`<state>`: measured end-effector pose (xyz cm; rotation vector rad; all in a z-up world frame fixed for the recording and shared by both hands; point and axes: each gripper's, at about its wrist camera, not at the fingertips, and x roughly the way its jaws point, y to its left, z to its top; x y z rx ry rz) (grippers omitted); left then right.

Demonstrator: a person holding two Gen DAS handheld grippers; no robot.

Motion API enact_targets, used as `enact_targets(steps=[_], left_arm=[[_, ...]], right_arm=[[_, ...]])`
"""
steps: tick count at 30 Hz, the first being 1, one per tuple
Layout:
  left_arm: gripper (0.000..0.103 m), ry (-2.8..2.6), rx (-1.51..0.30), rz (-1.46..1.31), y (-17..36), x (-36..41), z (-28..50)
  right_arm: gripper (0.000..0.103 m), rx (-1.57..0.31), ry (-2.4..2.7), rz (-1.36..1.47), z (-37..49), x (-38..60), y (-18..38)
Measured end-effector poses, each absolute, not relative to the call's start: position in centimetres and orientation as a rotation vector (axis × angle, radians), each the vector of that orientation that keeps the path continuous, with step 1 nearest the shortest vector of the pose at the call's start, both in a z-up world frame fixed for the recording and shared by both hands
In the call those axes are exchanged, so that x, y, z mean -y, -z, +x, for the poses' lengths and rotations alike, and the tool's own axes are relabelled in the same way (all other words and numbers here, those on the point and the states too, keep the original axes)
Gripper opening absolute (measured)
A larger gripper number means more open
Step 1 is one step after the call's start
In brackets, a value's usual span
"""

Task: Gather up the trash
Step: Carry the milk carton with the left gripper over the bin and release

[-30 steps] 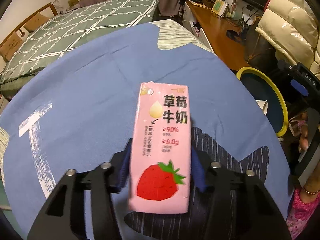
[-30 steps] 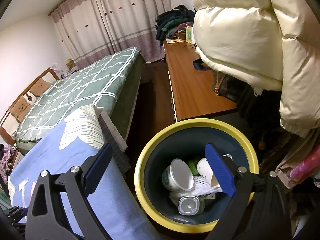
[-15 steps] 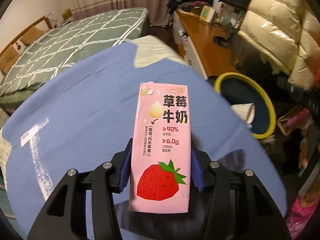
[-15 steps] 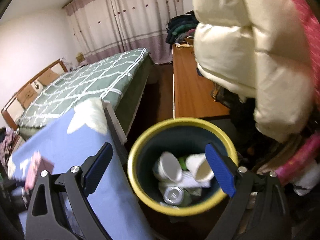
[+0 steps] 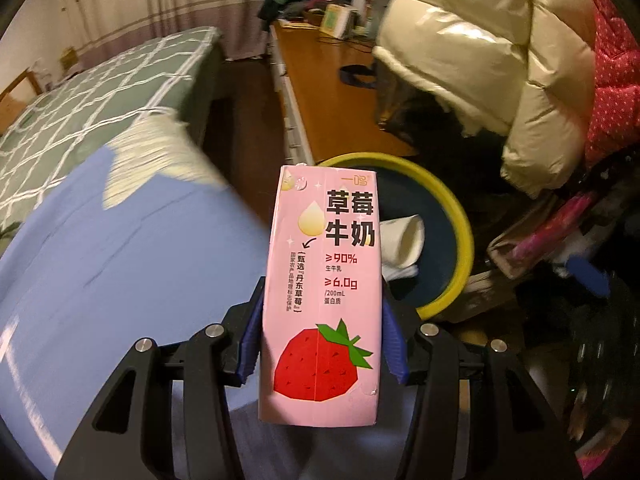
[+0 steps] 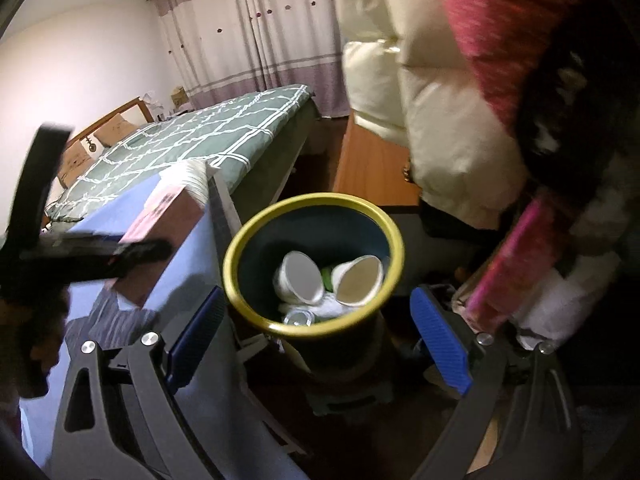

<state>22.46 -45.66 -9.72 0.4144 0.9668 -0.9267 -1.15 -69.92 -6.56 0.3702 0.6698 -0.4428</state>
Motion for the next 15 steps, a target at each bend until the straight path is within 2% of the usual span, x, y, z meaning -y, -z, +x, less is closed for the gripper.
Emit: enact_targets(steps=[7, 12, 13, 14, 15], left_arm=[[0.050, 0.962, -1.004, 0.447, 12.1, 54.5, 22.0], [0.051, 0.954, -1.039, 0.464, 14.4, 58.0, 22.4], [0.055, 0.952, -1.043, 0.458, 14.7, 58.4, 22.5], [0.080, 0.941, -1.039, 0.449, 14.9, 58.8, 22.7], [0.089, 0.924, -1.022, 0.441, 14.8, 58.7, 22.7]], right_arm=[[0.089, -0.657, 0.455, 0.404, -3.6, 71.6, 6.6], [0.089, -0.654, 0.470, 0.404, -4.2, 72.2, 6.6], [0.089, -0.654, 0.472, 0.403, -4.2, 72.2, 6.6], [0.089, -0.656, 0.473, 0.407, -4.2, 72.2, 6.7], [0.089, -0.659, 0.471, 0.410, -4.2, 72.3, 6.7]])
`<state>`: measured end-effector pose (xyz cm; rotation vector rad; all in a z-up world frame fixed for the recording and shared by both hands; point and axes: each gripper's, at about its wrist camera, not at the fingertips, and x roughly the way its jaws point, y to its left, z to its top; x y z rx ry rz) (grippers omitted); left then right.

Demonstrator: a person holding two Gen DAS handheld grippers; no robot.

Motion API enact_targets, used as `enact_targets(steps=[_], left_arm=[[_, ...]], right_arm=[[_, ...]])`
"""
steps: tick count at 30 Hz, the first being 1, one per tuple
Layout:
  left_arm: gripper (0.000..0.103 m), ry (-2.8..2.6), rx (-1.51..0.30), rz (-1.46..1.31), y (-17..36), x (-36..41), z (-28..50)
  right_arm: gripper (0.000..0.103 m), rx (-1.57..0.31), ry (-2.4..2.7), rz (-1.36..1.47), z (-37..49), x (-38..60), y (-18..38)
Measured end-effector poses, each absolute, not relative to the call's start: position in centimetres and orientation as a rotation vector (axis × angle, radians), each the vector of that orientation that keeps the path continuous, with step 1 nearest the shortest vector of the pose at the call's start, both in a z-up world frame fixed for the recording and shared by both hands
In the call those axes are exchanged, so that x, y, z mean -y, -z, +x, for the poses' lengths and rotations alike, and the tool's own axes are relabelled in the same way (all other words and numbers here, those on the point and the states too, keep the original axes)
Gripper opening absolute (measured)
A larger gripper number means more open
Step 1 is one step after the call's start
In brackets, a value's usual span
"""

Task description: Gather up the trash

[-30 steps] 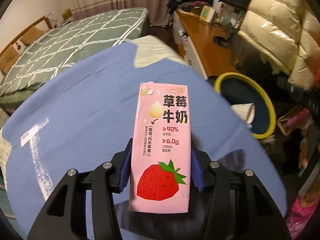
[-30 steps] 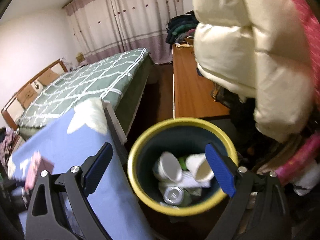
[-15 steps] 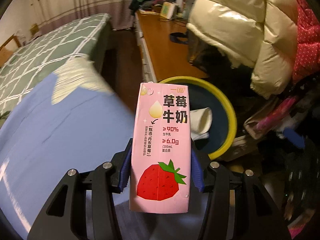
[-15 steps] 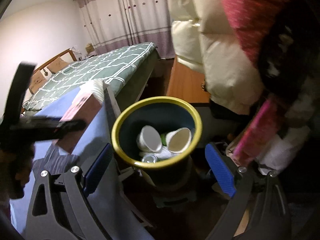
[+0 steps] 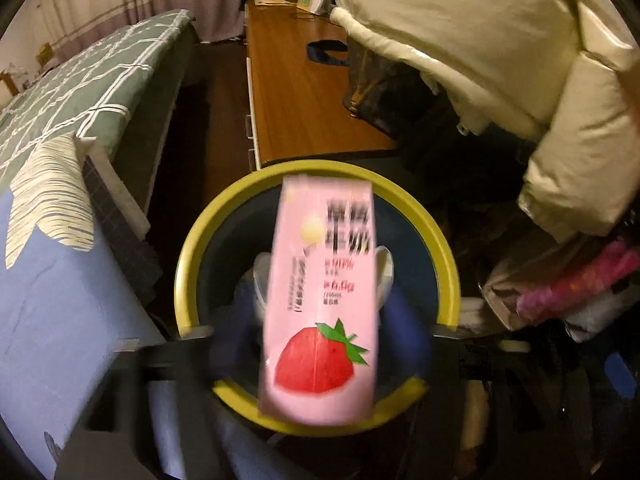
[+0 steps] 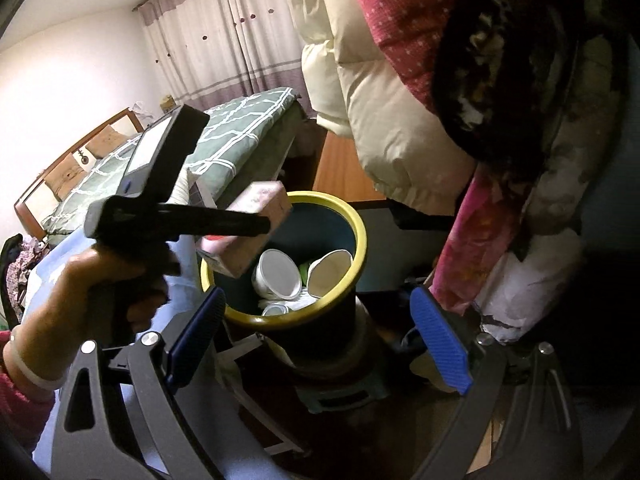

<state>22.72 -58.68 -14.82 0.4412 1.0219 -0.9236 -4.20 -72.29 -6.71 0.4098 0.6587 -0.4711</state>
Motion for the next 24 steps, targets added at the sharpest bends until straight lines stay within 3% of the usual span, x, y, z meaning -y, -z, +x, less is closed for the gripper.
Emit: enact_targets(steps=[1, 7, 9, 14, 24], left_arm=[[0.093, 0.907, -0.994, 0.431, 14.6, 58.5, 22.6], [0.094, 0.878, -0.868, 0.366, 10.5, 52.9, 21.5], [0.098, 0.836, -0.785, 0.321, 8.1, 48.6, 20.2], [0.098, 0.695, -0.681, 0.194, 4.3, 36.6, 17.4], [0.098, 0.236, -0.597, 0.005, 2.2, 13.5, 10.8]], right_arm=[[0.089, -0.661, 0.470, 0.411, -4.2, 72.3, 6.8], [0.089, -0.675, 0.430, 0.396, -3.4, 71.3, 6.7], [0.089, -0.676, 0.402, 0.387, -3.1, 70.6, 6.6], [0.089, -0.667, 0.339, 0.344, -2.5, 67.8, 5.6], [0.089, -0.578, 0.243, 0.233, -2.7, 61.9, 1.1]])
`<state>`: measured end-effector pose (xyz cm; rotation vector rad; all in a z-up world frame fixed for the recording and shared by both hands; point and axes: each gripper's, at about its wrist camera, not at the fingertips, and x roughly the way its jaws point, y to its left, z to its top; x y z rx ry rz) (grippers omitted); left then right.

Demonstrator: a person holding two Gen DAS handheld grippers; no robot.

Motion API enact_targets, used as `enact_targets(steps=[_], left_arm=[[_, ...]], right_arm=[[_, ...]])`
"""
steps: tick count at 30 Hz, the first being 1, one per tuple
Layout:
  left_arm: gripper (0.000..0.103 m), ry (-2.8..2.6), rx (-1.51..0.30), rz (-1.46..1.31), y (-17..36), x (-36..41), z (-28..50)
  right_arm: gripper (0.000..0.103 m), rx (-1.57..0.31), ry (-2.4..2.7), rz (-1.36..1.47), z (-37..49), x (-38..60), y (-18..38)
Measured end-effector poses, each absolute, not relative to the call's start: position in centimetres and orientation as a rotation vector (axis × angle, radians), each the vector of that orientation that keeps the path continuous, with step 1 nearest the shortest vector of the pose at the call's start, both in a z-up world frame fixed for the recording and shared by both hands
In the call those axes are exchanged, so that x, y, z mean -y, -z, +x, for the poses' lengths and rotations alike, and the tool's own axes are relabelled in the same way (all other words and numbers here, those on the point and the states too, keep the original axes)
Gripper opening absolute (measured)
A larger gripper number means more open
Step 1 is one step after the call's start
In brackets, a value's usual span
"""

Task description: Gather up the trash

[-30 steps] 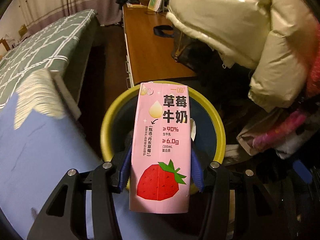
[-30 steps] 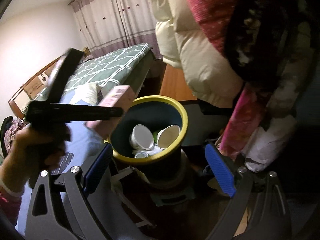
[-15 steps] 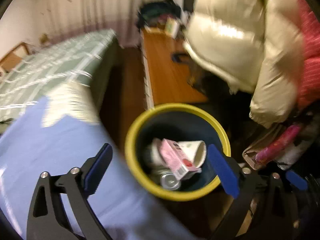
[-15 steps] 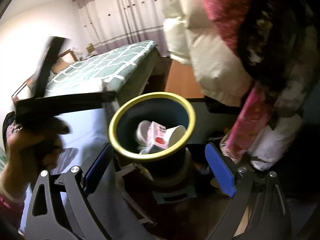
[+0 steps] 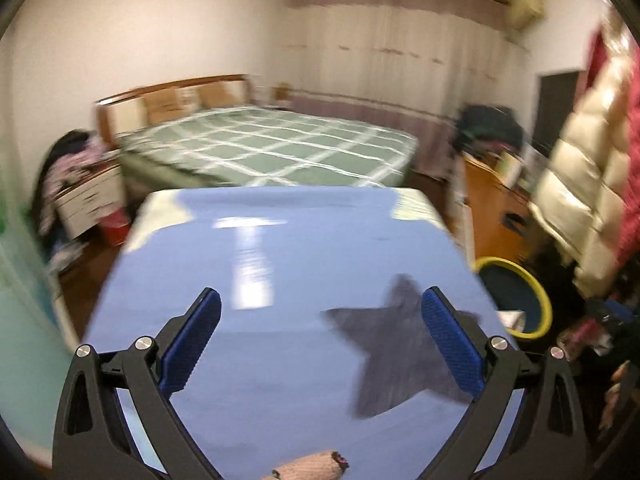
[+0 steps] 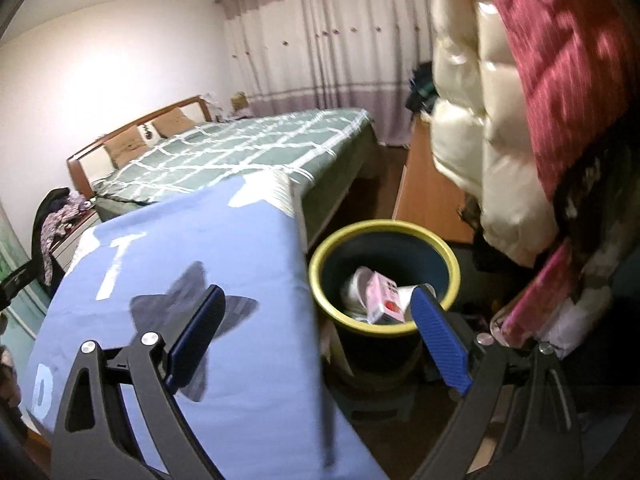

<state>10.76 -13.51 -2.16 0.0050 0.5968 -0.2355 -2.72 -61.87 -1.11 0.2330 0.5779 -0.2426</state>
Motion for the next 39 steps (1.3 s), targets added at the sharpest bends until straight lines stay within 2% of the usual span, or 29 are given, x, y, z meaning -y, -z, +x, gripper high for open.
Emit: enact_targets(steps=[5, 10, 39], left_arm=[[0.098, 0.126, -0.572, -0.006, 1.8, 7.3, 6.9], [0.098, 0.116, -0.533, -0.059, 1.7, 4.4, 4.0], [0.098, 0.163, -0.567, -0.028, 2.9, 6.4, 3.3]], right_arm=[[0.089, -0.520, 0.202, 0.185, -3.7, 59.1, -1.1], [0.090, -0.485, 0.187, 0.144, -5.1, 56.8, -2.1], [0.091, -0.480, 0.202, 0.147, -5.9, 56.3, -1.9]])
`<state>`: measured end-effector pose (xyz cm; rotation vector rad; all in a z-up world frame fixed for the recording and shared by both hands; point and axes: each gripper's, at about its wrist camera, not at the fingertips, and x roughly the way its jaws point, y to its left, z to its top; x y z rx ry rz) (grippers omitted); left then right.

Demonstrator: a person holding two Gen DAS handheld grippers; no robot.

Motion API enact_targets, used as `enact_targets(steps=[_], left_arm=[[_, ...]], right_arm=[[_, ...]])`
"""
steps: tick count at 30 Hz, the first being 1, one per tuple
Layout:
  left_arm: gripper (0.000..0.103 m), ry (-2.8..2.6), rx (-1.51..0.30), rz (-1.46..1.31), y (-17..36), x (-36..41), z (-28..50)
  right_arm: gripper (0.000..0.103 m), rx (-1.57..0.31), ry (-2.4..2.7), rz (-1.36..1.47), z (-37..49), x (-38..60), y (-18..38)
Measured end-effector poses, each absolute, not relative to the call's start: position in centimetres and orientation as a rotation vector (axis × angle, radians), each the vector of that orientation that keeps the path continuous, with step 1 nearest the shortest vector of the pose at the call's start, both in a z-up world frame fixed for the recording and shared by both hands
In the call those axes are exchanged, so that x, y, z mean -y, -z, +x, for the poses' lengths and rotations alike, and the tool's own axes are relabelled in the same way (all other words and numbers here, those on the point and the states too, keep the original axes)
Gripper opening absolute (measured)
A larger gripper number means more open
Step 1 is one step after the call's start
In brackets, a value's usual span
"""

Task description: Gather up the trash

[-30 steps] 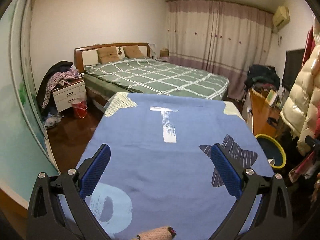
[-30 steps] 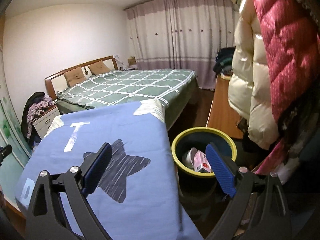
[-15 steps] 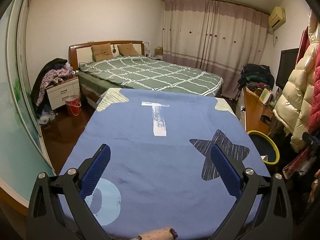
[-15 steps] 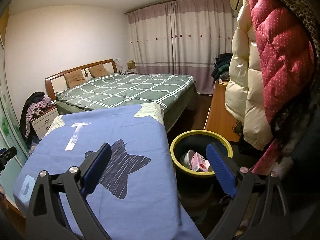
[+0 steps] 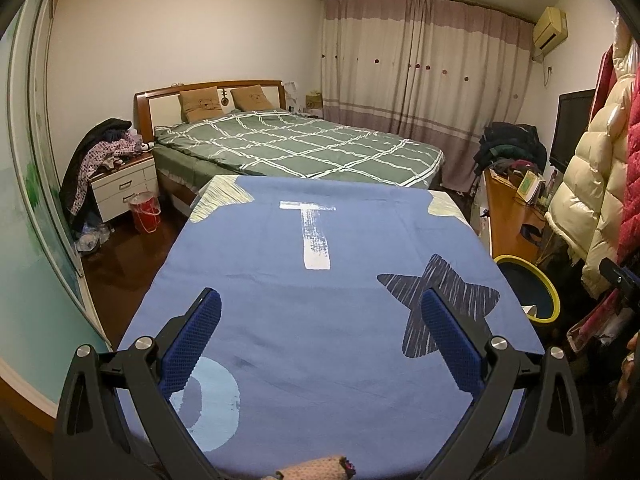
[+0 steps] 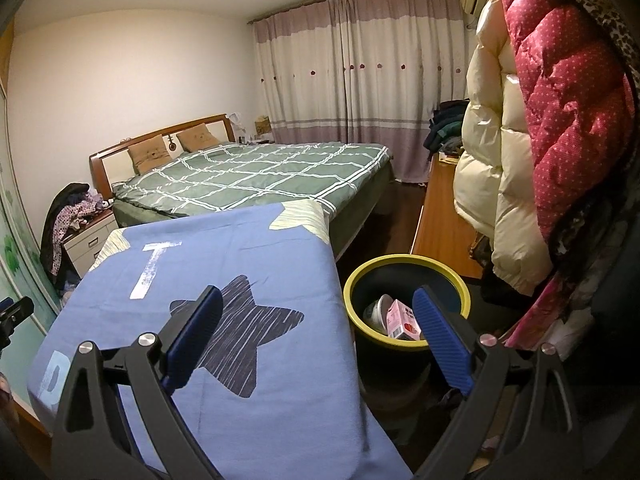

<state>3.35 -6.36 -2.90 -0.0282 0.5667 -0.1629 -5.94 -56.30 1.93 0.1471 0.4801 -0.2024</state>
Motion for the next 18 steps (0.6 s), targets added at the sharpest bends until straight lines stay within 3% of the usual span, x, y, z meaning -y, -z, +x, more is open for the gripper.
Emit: enact_targets(steps=[18], left_arm=[[0.098, 0.169, -0.578, -0.019, 3.53, 6.66, 3.50]], right_arm=[[0.091, -0.500, 0.201, 0.156, -5.36, 56.49, -1.28]])
